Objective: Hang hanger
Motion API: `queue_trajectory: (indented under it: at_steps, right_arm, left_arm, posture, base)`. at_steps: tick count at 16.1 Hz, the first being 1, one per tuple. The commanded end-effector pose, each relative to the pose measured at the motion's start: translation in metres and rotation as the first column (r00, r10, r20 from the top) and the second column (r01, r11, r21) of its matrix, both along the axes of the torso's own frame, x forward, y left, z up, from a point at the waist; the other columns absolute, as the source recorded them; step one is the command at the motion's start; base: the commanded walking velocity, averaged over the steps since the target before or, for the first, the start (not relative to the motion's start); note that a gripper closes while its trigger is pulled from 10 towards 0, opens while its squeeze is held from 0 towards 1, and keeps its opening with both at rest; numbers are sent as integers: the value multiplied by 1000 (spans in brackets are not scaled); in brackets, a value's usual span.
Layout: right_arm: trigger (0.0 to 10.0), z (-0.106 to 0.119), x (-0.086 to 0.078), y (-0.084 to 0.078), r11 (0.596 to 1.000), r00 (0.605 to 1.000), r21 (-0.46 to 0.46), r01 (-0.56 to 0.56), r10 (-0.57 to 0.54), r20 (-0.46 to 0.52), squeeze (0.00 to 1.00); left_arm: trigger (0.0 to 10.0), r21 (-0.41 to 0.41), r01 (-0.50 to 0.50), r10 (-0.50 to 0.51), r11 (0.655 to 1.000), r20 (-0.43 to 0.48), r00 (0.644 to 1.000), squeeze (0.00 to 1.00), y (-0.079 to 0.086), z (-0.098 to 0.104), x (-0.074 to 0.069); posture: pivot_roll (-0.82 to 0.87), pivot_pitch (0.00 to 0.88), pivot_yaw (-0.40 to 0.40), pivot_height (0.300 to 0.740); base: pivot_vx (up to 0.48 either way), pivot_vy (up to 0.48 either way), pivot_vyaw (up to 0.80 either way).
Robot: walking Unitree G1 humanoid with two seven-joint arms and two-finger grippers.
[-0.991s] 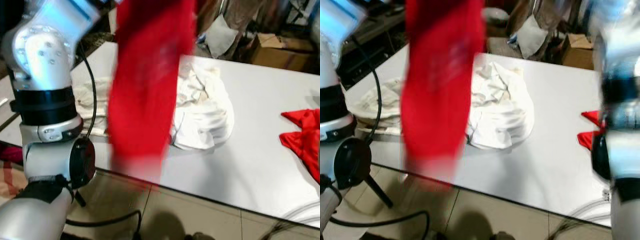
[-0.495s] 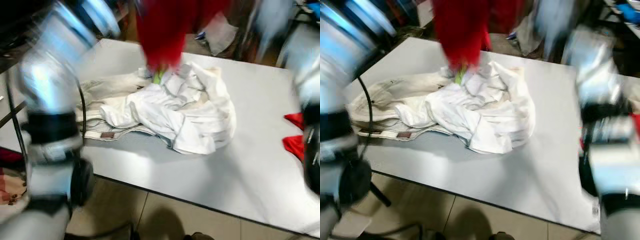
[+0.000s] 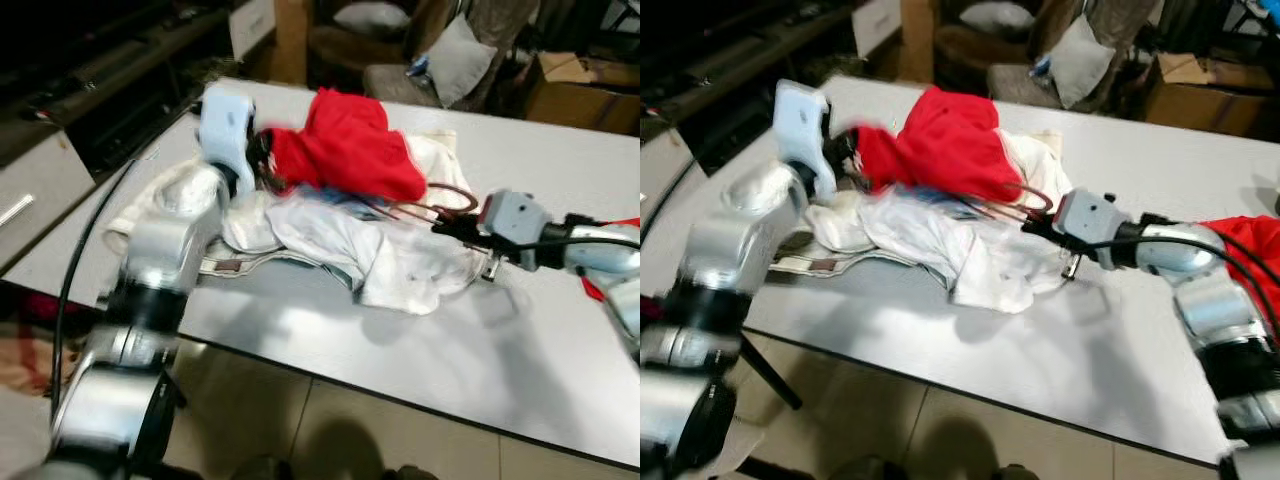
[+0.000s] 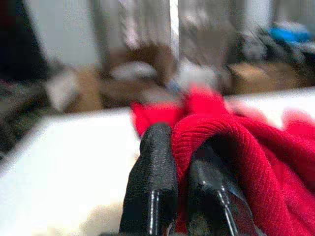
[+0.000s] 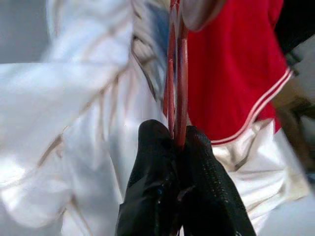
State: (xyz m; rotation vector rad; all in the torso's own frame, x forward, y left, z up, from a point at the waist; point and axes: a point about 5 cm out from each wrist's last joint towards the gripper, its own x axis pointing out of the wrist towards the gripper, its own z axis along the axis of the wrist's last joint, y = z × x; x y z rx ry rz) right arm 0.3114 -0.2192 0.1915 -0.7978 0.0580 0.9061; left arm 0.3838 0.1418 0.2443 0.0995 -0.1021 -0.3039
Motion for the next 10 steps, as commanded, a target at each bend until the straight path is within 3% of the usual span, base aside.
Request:
queue_trajectory:
  at_steps: [1,4,6,7,9,10]
  right_arm:
    - [10000,16,-6,3,999,999,-34,-35,37,37,0]
    - [10000,41,-16,3,997,996,-34,-69,71,61,0]
    - [10000,62,-23,-2,997,994,-14,-81,82,76,0]
    - [10000,79,-33,-5,994,992,20,-110,109,61,0]
    - [10000,102,-55,-14,979,984,101,-176,177,-1,0]
    - [10000,110,-54,-18,980,989,132,-150,147,33,0]
  left_arm:
    - [10000,-48,-129,133,990,91,987,0,15,23,10]
    - [10000,-38,-195,198,980,112,974,0,23,30,21]
    - [10000,45,-189,186,981,67,980,0,22,12,25]
    - [10000,124,-190,191,974,5,982,0,23,-10,27]
    - [10000,186,-199,213,962,-61,975,0,29,-41,24]
    - [10000,185,-170,187,968,-77,979,0,27,-47,23]
  posture:
    - [-134,0,87,740]
    - [-134,0,92,740]
    - [-136,0,93,740]
    - [-141,0,100,740]
    - [-147,0,100,740]
    - [-148,0,99,740]
  base:
    - [0,0,0]
    - [0,0,0]
    - [0,0,0]
    - [0,0,0]
    - [0,0,0]
    - [0,0,0]
